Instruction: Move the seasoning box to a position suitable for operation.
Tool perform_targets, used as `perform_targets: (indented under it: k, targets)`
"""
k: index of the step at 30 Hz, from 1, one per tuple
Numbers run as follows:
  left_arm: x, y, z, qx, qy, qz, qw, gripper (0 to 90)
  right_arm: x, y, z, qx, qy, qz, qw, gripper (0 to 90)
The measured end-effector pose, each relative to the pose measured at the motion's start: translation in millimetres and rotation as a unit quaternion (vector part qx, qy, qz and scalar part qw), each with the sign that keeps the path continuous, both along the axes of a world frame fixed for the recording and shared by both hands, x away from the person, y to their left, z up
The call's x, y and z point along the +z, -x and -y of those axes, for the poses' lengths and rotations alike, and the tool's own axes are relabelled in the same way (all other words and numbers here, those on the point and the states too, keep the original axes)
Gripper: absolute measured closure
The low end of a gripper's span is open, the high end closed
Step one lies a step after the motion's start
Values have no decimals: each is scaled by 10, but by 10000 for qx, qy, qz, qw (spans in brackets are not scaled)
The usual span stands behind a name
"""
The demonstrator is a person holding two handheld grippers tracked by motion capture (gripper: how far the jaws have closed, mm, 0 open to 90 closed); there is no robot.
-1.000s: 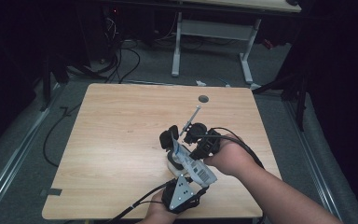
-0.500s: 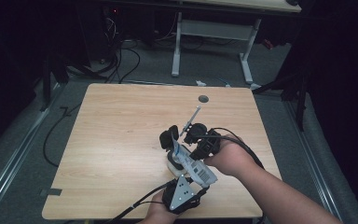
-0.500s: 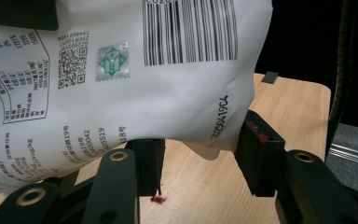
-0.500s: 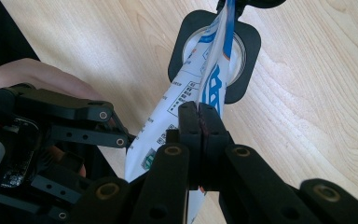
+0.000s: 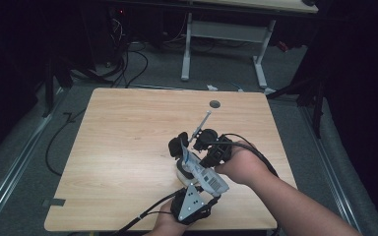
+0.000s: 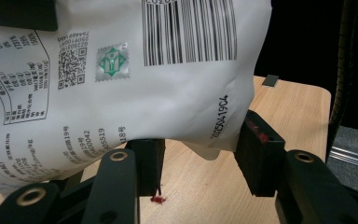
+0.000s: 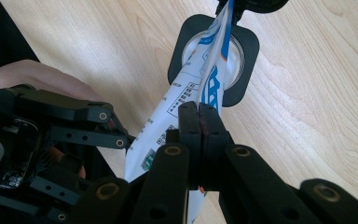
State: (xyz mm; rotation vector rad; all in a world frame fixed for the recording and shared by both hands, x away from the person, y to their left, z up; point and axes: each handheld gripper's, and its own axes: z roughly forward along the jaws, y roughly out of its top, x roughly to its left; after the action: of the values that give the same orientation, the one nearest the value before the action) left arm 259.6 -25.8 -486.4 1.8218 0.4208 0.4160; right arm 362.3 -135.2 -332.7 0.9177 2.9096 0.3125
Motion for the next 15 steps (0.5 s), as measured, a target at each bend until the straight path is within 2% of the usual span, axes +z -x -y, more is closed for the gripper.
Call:
perform_targets:
  k: [15]
  targets:
    - [19,-3,-14,-1,43,-7,10000,558,28,0,-13,5,8,15,10000,900]
